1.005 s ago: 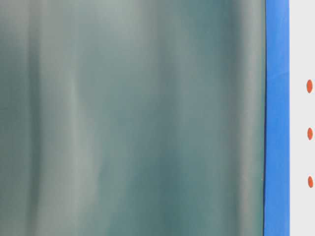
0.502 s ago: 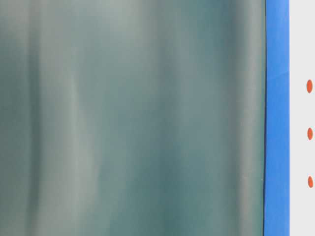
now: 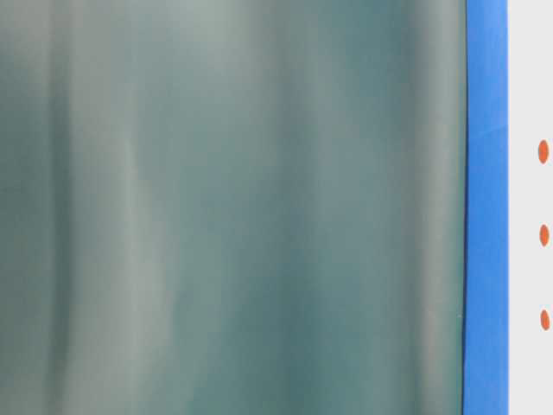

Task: Touch the tip of the soldering iron to the tip of the solder at the mark.
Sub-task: 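Lower both grippers toward the yellow solder wire and red soldering iron, then grasp the solder wire with left gripper, iron handle with right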

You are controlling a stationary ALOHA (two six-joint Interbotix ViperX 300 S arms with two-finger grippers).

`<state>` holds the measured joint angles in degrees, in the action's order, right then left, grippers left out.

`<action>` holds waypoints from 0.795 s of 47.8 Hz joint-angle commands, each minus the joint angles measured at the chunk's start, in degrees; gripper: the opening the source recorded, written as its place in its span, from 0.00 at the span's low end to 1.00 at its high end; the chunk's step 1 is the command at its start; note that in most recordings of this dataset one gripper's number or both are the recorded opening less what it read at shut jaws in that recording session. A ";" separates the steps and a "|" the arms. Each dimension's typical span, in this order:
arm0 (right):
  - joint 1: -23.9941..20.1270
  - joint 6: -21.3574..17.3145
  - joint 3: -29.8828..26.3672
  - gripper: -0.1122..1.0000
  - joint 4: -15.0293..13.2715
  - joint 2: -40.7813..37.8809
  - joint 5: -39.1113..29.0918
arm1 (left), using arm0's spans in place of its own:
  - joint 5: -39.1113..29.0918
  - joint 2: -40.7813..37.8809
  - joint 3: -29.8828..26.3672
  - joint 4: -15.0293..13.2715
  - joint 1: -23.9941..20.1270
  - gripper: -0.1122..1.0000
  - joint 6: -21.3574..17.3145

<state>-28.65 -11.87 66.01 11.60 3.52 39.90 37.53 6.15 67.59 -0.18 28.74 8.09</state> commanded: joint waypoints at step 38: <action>-2.11 1.14 -5.98 0.67 4.22 -15.91 6.15 | 3.69 -12.66 -4.39 -0.18 2.37 0.66 -0.18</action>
<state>-30.67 -10.90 60.56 16.00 -12.83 45.79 41.75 -6.94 63.63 -0.18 31.11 8.00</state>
